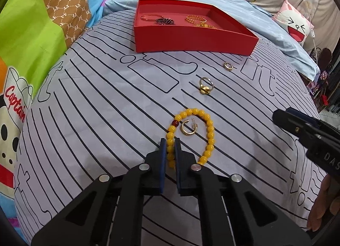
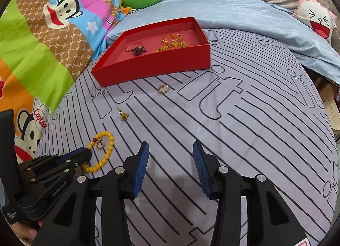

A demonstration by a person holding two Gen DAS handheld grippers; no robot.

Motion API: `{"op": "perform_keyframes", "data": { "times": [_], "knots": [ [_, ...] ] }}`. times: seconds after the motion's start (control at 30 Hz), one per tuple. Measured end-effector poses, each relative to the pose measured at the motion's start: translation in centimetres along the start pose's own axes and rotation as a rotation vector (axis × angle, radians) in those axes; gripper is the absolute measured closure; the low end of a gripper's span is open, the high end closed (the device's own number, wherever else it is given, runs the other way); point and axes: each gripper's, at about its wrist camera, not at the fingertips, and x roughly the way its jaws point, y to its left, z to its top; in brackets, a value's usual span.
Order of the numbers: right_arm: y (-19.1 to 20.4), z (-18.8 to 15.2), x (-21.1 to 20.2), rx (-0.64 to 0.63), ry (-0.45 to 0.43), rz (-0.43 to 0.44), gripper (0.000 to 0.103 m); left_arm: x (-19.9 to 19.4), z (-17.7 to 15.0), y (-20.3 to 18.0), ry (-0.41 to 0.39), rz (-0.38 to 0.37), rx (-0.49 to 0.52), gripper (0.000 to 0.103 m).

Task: Organize jewelry
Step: 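Move both tools back toward the yellow beaded bracelet and gold rings, then grasp a small gold ring with the right tool while the left tool grasps the yellow beaded bracelet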

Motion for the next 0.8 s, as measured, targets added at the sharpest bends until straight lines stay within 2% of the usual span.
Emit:
{"op": "perform_keyframes", "data": {
  "times": [0.17,0.6,0.8],
  "knots": [
    [1.4,0.6,0.7,-0.040,0.001,0.014,0.060,-0.4,0.1,0.5,-0.001,0.000,-0.028,0.096],
    [4.6,2.5,3.7,-0.111,0.019,0.055,0.063,1.0,1.9,2.0,0.007,0.074,-0.037,0.096],
    [5.6,3.5,5.2,-0.134,0.032,0.061,0.074,1.8,3.3,2.6,0.005,0.085,-0.047,0.096]
  ]
}}
